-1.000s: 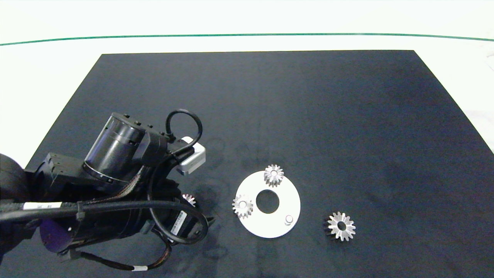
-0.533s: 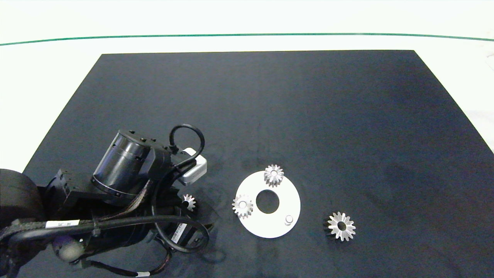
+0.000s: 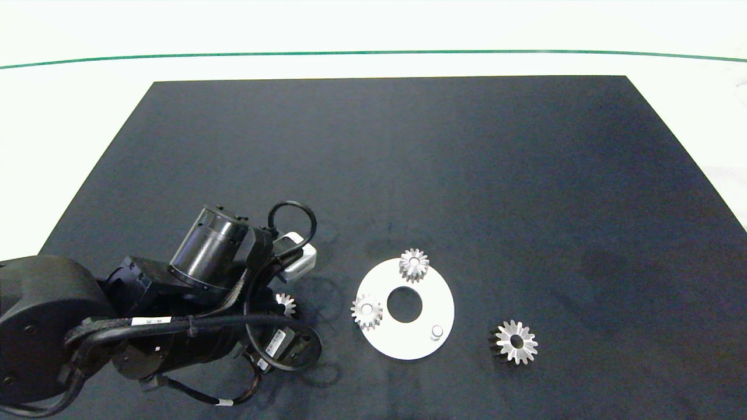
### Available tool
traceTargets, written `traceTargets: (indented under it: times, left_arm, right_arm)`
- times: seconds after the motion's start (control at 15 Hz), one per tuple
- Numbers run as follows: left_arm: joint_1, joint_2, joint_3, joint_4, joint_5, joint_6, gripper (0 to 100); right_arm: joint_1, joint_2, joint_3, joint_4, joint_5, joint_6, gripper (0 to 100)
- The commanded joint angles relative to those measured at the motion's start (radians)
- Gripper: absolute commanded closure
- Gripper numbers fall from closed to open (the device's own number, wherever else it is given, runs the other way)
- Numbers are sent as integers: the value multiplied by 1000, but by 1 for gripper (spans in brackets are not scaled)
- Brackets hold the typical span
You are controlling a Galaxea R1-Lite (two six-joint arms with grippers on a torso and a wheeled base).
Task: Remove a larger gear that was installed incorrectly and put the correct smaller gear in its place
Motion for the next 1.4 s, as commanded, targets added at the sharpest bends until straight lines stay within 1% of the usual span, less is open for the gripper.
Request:
traceTargets:
  times: [0.07,0.2,0.67,0.8,1.4]
  left_arm:
    - [32,7,1,2,1,15,17]
    - [46,6,0,2,-1,17,22]
    - [46,-4,1,2,-2,15,35]
    - [42,-4,1,2,-2,24,40]
    - [35,-14,9,2,-2,26,58]
  right_arm:
    - [0,5,2,3,-1,-2,0]
    - [0,5,2,3,-1,-2,0]
    - [0,5,3,3,4,-2,0]
    - [0,5,3,3,4,-2,0]
    - [0,5,2,1,3,-2,0]
